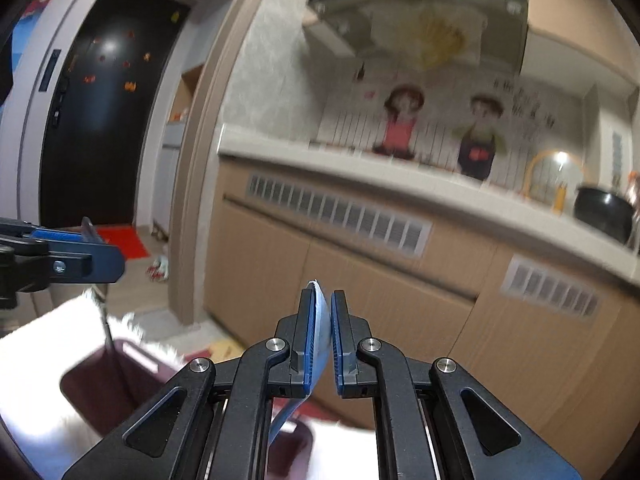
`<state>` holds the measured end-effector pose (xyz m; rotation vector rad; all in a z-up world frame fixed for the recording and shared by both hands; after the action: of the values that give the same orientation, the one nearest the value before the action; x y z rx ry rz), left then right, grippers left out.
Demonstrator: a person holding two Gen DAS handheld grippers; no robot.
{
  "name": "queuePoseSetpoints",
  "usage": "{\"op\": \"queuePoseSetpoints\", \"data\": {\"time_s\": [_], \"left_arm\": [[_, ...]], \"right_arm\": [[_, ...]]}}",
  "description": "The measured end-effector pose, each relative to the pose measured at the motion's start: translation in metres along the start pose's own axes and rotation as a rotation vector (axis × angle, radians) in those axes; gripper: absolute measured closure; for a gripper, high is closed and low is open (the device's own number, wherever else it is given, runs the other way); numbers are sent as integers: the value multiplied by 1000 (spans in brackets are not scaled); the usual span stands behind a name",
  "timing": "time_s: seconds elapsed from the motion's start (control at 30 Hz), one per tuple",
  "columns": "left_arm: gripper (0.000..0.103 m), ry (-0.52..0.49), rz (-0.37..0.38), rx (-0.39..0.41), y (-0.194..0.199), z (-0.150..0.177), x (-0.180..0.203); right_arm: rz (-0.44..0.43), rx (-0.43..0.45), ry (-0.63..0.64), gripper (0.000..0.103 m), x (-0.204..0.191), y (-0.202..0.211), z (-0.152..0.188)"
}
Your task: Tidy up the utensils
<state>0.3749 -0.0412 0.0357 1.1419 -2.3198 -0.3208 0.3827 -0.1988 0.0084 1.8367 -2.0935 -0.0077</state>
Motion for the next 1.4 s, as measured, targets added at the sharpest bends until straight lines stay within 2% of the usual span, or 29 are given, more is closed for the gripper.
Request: {"op": "queuePoseSetpoints", "data": {"time_s": [0.1,0.2,0.33,0.5,0.6,0.7,0.93,1.0,1.13,1.3,1.4], "left_arm": [[71,27,-6,-49,-12,14,-8],[58,37,-11,-60,-9,23,-13],[46,17,-22,-43,10,30,-11],[39,-8,-43,-45,36,43,-8],[37,-23,-44,-89,47,57,-7],[36,-59,-18,-172,51,81,-2],[36,-184,37,-439,31,150,12],[38,-209,43,-490,24,162,13],[58,-214,44,-573,10,175,10],[59,-254,4,-635,-6,184,7],[59,-232,3,-647,-13,183,3]], "right_arm": [[-69,-92,-44,93,1,-8,22],[-143,-182,-107,87,8,-11,32],[-166,-208,-127,76,15,-3,36],[-184,-231,-145,54,22,28,38],[-205,-271,-145,54,21,51,44],[-208,-324,-115,52,17,74,60],[-211,-420,-81,50,16,110,109],[-221,-450,-88,50,19,116,122],[-225,-482,-99,50,25,126,140],[-235,-498,-61,48,29,136,160],[-246,-503,-37,48,27,140,169]]}}
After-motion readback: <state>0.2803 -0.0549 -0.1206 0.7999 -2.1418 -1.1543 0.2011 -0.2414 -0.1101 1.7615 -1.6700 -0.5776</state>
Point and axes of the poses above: each gripper's, at about its wrist camera, not at the fingertips, and y roughly against the way its jaws point, x to its right, z to its underside, the point moved 4 cm from there along -y, roughly the way its jaws point, and after that the axes turned 12 degrees about z, right-handed, at the moved point
